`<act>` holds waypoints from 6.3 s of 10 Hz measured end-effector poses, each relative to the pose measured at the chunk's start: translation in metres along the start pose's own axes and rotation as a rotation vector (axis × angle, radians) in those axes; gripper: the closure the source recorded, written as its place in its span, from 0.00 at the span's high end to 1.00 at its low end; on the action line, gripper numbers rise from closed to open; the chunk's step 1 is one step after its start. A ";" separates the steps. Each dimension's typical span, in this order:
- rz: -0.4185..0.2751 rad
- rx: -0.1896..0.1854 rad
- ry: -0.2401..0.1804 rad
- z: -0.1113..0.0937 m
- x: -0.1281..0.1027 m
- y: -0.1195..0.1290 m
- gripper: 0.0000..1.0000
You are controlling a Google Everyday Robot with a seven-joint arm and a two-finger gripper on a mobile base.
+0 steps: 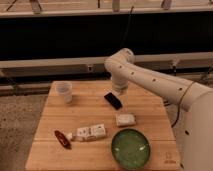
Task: Move the arm in a circular motion
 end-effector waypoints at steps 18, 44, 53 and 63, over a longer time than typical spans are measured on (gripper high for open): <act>0.194 -0.016 -0.038 0.010 0.062 0.027 0.60; 0.207 0.004 -0.027 0.000 0.047 0.062 0.80; 0.171 -0.005 -0.018 0.004 0.049 0.067 0.80; 0.122 -0.005 -0.015 0.007 0.050 0.063 0.80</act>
